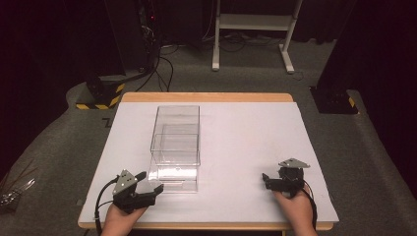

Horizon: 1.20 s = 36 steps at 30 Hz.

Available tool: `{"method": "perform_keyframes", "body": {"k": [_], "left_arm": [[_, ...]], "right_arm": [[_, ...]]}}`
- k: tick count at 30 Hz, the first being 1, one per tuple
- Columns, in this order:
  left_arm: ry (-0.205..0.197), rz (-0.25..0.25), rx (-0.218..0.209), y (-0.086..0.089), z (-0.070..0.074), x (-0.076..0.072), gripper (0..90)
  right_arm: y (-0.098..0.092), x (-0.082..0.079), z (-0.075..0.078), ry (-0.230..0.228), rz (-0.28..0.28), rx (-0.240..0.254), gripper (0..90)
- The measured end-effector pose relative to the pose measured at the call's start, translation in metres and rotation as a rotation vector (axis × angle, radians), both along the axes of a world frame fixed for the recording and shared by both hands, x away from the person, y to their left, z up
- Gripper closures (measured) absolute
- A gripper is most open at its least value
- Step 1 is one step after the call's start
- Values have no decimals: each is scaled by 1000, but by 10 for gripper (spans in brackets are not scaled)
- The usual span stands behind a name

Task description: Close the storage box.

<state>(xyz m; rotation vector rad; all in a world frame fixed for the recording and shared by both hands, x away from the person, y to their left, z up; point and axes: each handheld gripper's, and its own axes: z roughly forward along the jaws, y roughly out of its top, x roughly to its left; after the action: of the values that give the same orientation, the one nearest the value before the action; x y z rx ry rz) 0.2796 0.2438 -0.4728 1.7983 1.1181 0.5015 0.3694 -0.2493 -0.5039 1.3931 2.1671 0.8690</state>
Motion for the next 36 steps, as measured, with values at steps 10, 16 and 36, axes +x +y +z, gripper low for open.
{"method": "perform_keyframes", "body": {"k": [10, 16, 36], "left_arm": [[4, 4, 18, 0, 1, 3, 155], [21, 7, 12, 2, 0, 7, 156], [43, 33, -4, 1, -1, 35, 155]], "right_arm": [[0, 0, 0, 1, -1, 1, 91], [0, 0, 0, 0, 0, 1, 91], [0, 0, 0, 1, -1, 2, 91]]}}
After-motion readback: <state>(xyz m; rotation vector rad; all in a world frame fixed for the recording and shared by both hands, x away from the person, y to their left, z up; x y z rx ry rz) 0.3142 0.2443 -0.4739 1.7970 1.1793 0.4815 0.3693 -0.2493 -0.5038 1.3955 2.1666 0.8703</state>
